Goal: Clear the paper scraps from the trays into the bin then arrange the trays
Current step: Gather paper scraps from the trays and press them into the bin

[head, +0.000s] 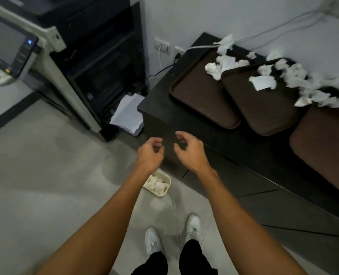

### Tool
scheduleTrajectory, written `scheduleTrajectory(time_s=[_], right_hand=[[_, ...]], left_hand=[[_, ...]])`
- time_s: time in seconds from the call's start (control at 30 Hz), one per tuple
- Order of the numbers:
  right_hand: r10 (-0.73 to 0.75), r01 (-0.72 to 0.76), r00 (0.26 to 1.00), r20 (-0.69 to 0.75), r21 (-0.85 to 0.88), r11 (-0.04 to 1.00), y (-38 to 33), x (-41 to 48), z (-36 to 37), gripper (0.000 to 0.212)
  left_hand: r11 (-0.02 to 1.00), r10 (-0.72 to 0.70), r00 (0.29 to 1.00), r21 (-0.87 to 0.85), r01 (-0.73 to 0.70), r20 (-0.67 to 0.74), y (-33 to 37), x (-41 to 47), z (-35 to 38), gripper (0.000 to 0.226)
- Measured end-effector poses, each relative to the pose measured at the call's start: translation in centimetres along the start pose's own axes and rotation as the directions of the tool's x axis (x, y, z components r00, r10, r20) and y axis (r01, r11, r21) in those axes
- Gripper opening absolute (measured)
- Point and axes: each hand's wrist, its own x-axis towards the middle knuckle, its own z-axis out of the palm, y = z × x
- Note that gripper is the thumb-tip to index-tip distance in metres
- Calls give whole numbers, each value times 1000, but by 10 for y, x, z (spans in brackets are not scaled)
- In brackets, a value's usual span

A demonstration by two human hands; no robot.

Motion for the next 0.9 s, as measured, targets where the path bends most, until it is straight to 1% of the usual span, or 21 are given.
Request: scheduleTrajectory(time_s=[0.2,0.4,0.7,0.9], right_hand=[[-30,42,971,-239,44,998,-25,-15,-97,44],[1,30,910,-415,68,997,-17,-34,-182,45],[75,-31,822,-564,87,996,31,-65,-292,43],[112,-55,769,-629,109,993,77,-76,-359,40]], left_hand=[[976,216,974,-11,-216,64,99,-1,9,24],[934,357,921,-27,-357,154,183,-14,45,29],[865,496,824,-65,-498,273,277,-37,142,32],[842,526,785,-73,-534,326,326,-46,214,32]])
